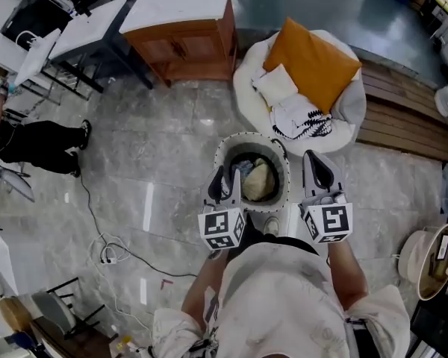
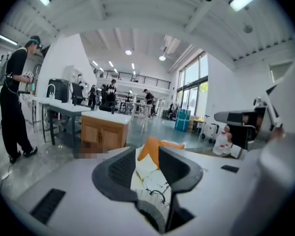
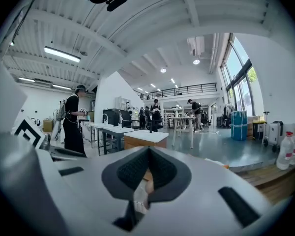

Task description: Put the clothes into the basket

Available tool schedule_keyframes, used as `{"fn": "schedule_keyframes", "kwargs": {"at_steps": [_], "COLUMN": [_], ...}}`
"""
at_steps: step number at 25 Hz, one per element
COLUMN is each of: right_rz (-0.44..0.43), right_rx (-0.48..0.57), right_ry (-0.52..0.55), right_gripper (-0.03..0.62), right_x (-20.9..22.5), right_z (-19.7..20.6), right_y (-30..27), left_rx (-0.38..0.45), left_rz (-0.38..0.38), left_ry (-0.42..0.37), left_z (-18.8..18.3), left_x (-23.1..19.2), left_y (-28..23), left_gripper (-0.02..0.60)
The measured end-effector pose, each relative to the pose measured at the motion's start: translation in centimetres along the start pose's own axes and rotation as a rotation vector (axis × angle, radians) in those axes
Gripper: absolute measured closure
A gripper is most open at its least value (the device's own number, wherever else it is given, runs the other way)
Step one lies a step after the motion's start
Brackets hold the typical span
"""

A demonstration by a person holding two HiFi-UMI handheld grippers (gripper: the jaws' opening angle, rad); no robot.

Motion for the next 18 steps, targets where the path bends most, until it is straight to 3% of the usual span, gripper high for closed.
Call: {"fn": "schedule_keyframes", "kwargs": {"at_steps": [5,18], "right_rz": [0.010,0.011], "right_rx": [0.102,0.285], "right_ry": [0.029,0.033], "right_gripper": [0.606,0.606], "right_x": [0.9,0.9], "right_z": [-4.5,-12.8], "right_y": [0.5,3.1], "left_rx": [0.171,0.464], "left_rz": [-0.032,-0.088], "left_ry": [-0.154,-0.245], "left_z": [-6.5,-18.4], "left_x": [0.9,2.7], "left_y": [2.5,9.2], "left_gripper": [0.439,0.440]}}
Point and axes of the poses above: the fingertips, and each gripper's own axes: y backward along the fingers, x to its right, z out of its underside, the point moved 3 cm from there along y, backward along the fingers, and after that the axes turned 2 degrees about -x, right-handed, at the moved point
